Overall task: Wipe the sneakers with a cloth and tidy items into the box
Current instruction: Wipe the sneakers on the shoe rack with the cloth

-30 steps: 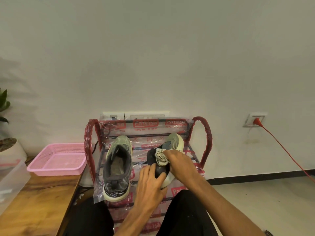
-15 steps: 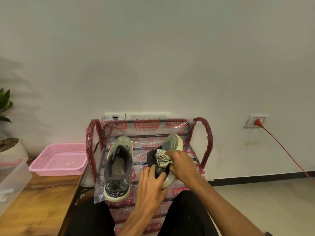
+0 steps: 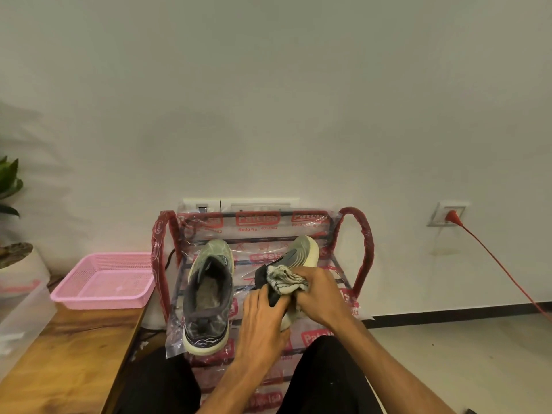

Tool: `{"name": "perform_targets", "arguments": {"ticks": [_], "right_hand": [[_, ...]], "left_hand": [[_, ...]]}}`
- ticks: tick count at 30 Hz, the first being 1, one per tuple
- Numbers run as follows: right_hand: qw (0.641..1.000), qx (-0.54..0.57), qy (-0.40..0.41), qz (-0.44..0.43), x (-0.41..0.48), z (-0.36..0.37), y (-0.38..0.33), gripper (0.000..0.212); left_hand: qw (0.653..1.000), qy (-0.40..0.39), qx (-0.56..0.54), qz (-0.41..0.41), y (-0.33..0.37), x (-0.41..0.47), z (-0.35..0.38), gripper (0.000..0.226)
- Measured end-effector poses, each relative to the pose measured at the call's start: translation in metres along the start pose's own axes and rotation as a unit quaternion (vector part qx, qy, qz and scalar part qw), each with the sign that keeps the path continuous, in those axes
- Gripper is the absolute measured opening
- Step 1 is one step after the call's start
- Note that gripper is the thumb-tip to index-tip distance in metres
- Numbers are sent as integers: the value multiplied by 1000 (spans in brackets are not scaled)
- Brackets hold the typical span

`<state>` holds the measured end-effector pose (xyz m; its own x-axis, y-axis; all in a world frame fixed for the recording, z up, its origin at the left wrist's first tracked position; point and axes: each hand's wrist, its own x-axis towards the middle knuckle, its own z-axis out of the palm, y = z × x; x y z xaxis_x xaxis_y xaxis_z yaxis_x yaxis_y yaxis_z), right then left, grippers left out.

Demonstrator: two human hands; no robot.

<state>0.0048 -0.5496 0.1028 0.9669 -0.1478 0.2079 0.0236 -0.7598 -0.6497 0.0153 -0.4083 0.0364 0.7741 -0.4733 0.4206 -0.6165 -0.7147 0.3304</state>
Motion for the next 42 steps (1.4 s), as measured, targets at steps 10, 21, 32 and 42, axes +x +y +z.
{"name": "perform_targets", "arguments": {"ticks": [10,21,32,42], "right_hand": [[992,-127,17,13,19,6,-2,30],[987,-158,14,14,16,0,14,34],[984,57,127,114,8,-2,24,18],[984,87,85,133,3,11,34,20]], "left_hand": [[1000,1,4,21,9,1,3,64],[999,-17,29,33,13,-3,-1,61],[988,-39,145,28,25,0,-1,76],[979,-29,-151,-136,52,34,-34,18]]}}
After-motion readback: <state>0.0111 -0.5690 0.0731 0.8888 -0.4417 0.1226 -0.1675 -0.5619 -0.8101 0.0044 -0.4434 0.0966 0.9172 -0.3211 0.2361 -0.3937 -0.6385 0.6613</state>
